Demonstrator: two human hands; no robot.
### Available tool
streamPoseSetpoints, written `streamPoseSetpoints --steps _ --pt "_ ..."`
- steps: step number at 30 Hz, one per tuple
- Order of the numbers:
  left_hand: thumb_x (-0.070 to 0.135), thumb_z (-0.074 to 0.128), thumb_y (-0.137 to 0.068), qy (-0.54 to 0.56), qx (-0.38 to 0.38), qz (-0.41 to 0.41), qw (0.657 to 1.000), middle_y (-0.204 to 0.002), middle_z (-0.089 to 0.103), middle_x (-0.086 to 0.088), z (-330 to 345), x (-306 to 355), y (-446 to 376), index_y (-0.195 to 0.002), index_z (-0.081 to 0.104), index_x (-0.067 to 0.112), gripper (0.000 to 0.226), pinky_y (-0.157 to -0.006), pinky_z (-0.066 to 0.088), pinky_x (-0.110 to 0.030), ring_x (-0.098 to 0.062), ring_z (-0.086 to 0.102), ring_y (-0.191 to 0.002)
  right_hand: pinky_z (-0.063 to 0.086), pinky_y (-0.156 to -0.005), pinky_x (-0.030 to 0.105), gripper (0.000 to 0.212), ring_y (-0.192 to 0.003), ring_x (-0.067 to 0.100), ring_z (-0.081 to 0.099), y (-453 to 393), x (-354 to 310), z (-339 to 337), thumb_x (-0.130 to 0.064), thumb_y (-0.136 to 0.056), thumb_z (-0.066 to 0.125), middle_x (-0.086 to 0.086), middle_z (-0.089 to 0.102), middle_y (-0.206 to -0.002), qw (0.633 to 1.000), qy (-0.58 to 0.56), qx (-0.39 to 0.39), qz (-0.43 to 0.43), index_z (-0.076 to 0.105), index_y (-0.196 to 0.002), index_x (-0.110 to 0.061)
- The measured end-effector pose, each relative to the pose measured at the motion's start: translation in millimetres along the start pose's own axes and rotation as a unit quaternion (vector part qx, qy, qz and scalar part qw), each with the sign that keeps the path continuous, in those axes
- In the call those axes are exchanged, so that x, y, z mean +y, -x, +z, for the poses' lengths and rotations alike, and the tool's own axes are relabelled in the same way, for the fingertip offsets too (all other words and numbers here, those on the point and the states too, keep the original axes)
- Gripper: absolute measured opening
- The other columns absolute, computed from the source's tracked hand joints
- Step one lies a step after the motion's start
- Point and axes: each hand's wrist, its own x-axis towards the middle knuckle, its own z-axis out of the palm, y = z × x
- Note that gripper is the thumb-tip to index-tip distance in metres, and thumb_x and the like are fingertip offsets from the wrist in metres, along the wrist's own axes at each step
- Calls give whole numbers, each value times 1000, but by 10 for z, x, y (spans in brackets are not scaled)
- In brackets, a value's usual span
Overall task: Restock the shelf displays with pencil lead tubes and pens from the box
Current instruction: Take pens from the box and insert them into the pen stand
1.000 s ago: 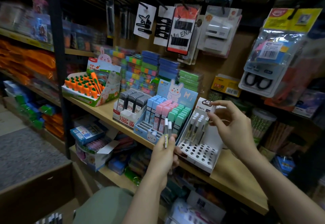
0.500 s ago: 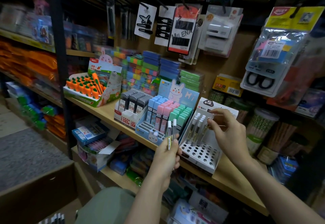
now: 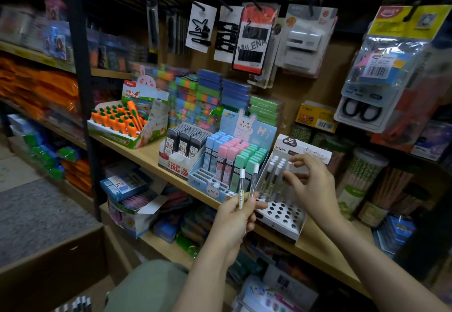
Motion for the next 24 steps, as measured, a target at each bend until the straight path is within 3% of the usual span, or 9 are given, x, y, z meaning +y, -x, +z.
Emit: streamPoseSetpoints --steps 6,12,15,17,19,21,24 --pt "18 56 -98 -2 -6 6 1000 -81 72 7 -12 -25 -21 -109 68 23 17 -58 44 -17 -3 50 -61 56 -72 25 23 -82 7 62 12 -2 10 -14 -84 74 -5 59 -97 1000 10 0 11 60 -101 -21" --pt "24 59 -96 -33 4 13 999 -89 74 6 -12 -26 -4 -106 67 33 16 -61 44 -20 -5 52 -64 55 -70 21 25 -78 0 60 30 -42 -7 -13 -83 75 -11 59 -87 999 27 -21 1 55 -91 -27" --pt "23 60 -96 -34 8 8 999 -87 74 7 -24 -22 18 -106 67 34 16 -62 44 -21 -7 51 -67 56 -72 21 25 -78 -1 63 80 -69 -32 -17 -86 72 -11 60 -94 999 21 -30 18 59 -105 -26" --pt "23 62 -95 -32 8 5 999 -87 75 7 -34 -24 27 -104 67 35 16 -65 44 -22 -8 53 -70 54 -72 19 35 -80 -3 61 125 -99 -90 -25 -88 70 -12 56 -102 1000 20 -5 20 57 -120 -29" --pt "22 64 -93 -30 9 5 999 -89 75 8 -44 -25 18 -103 68 35 17 -71 47 -23 -9 59 -78 53 -68 18 38 -81 -2 62 179 -187 -162 -33 -87 68 -18 60 -97 999 -32 6 13 55 -123 -35" --pt "23 66 -92 -28 11 0 1000 -96 75 8 -33 -15 15 -102 71 36 17 -85 51 -26 -9 66 -94 55 -68 16 37 -84 -3 65 225 -321 -175 -36 -85 69 -21 66 -94 993 -109 -36 31 56 -120 -39" --pt "25 68 -90 -44 3 -8 999 -103 75 6 3 -21 13 -105 72 36 19 -101 48 -38 -13 65 -108 55 -67 14 36 -80 -1 68 259 -469 -72 -23 -83 76 -12 70 -85 980 -174 -68 68 60 -114 -30"
